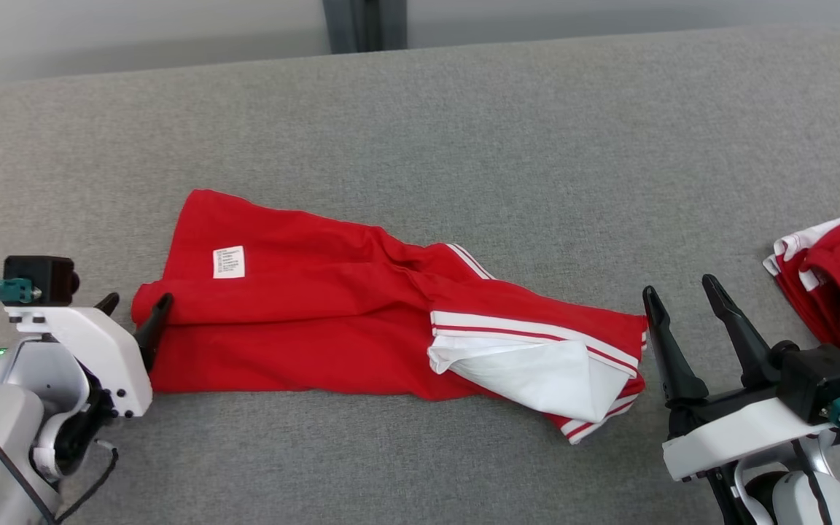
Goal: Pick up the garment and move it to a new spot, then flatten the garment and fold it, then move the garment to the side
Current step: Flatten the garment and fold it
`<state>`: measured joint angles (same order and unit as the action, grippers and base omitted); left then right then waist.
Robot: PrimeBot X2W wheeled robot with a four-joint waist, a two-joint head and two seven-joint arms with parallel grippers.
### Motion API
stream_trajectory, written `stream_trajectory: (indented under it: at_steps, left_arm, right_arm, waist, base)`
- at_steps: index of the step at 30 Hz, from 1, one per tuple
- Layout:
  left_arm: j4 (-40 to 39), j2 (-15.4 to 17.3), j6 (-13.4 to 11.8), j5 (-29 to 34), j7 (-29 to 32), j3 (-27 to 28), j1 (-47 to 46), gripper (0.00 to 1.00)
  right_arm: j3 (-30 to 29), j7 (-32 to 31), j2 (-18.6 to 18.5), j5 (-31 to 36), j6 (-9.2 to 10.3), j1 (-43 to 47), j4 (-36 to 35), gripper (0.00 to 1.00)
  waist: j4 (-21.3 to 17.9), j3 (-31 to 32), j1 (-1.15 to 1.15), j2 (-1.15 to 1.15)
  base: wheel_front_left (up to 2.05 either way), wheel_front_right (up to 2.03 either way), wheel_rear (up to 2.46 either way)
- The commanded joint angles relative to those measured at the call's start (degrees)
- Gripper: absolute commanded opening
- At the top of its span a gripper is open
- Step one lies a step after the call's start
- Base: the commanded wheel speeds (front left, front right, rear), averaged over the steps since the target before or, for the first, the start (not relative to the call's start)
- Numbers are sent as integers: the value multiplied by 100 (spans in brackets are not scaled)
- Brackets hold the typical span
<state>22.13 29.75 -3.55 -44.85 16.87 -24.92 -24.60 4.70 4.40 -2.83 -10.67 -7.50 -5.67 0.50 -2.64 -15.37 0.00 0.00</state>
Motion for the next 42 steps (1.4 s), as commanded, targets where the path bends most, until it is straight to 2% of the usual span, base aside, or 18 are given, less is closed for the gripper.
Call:
stream_trajectory:
  at_steps: [1, 5, 6, 8, 9, 10, 11, 16, 23, 34, 37, 42]
  left_arm:
    - [72, 23, 72, -78, 66, 32, -131, 100]
    - [297, 59, 252, -250, 348, 25, -277, 100]
    - [351, 89, 297, -267, 429, 10, -314, 96]
    - [417, 67, 375, -365, 543, 11, -362, 81]
    - [458, 129, 409, -310, 577, -28, -396, 44]
    - [488, 119, 473, -370, 612, -32, -414, 16]
    - [518, 98, 520, -418, 649, -36, -410, 0]
    - [551, 162, 615, -335, 590, -99, -452, 0]
    - [83, 368, 550, 80, 93, -182, -338, 0]
    - [-1533, 636, 75, 574, -596, -412, 969, 0]
    - [-1802, 610, -50, 611, -782, -449, 1333, 0]
    - [-1969, 565, -118, 670, -1105, -530, 1776, 0]
  right_arm:
    - [-6, 58, -21, -33, 2, -77, 24, 100]
    - [4, 135, -19, -55, 2, -113, 100, 100]
    - [10, 153, -20, -67, 2, -118, 120, 100]
    - [19, 173, -20, -74, 2, -144, 144, 100]
    - [25, 179, -21, -81, 2, -158, 162, 100]
    - [28, 181, -20, -85, 2, -171, 175, 100]
    - [35, 195, -19, -93, 2, -177, 190, 100]
    - [-18, 236, -20, -112, 2, -148, 245, 100]
    - [-106, 243, -19, -153, 2, -63, 255, 100]
    - [-261, 127, -22, -129, 2, 35, 84, 100]
    - [-276, 98, -22, -112, 2, 18, 35, 100]
    - [-357, 60, -22, -108, 2, 53, -52, 100]
  waist:
    - [-64, -69, 0, 0]
    - [-95, -108, 0, 0]
    - [-103, -114, 0, 0]
    - [-117, -124, 0, 0]
    - [-127, -126, 0, 0]
    - [-135, -127, 0, 0]
    - [-143, -126, 0, 0]
    - [-155, -97, 0, 0]
    - [-90, -41, 0, 0]
    - [239, -10, 0, 0]
    - [289, 1, 0, 0]
    - [371, -27, 0, 0]
  base:
    - [0, 0, 0]
    - [0, 0, 0]
    - [0, 0, 0]
    - [0, 0, 0]
    - [0, 0, 0]
    - [0, 0, 0]
    - [0, 0, 0]
    - [0, 0, 0]
    - [0, 0, 0]
    - [0, 0, 0]
    - [0, 0, 0]
    - [0, 0, 0]
